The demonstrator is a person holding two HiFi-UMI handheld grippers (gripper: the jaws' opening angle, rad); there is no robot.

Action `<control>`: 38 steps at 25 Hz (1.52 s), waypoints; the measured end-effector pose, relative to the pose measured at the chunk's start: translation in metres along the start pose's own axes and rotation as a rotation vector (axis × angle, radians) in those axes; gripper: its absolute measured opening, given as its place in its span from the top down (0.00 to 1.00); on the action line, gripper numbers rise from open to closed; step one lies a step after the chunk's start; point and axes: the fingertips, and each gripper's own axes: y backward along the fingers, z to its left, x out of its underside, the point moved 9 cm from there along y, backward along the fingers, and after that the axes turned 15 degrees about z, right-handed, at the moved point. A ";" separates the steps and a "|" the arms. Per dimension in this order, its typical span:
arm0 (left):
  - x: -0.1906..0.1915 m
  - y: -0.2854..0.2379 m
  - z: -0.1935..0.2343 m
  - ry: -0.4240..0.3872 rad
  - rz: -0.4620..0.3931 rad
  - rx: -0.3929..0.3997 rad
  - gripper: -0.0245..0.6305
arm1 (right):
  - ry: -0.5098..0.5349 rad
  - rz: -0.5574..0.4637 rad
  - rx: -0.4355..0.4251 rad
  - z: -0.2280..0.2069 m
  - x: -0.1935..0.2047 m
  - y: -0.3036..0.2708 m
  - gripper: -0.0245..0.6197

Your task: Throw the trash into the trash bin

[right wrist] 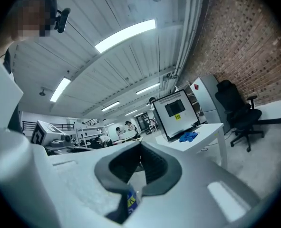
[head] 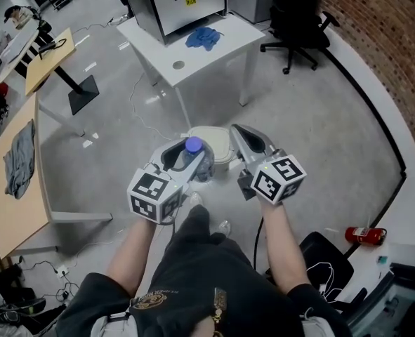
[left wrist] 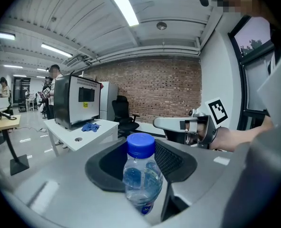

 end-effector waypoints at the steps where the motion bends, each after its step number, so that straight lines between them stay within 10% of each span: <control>1: 0.000 -0.004 0.004 0.005 0.000 0.003 0.67 | 0.001 0.007 0.003 -0.003 0.000 -0.004 0.96; 20: 0.036 -0.184 0.099 0.116 0.064 0.245 0.67 | -0.037 0.356 0.207 -0.138 0.039 -0.103 0.96; 38: 0.185 -0.357 0.068 0.393 0.333 0.162 0.67 | -0.149 0.768 0.073 -0.323 0.314 -0.203 0.96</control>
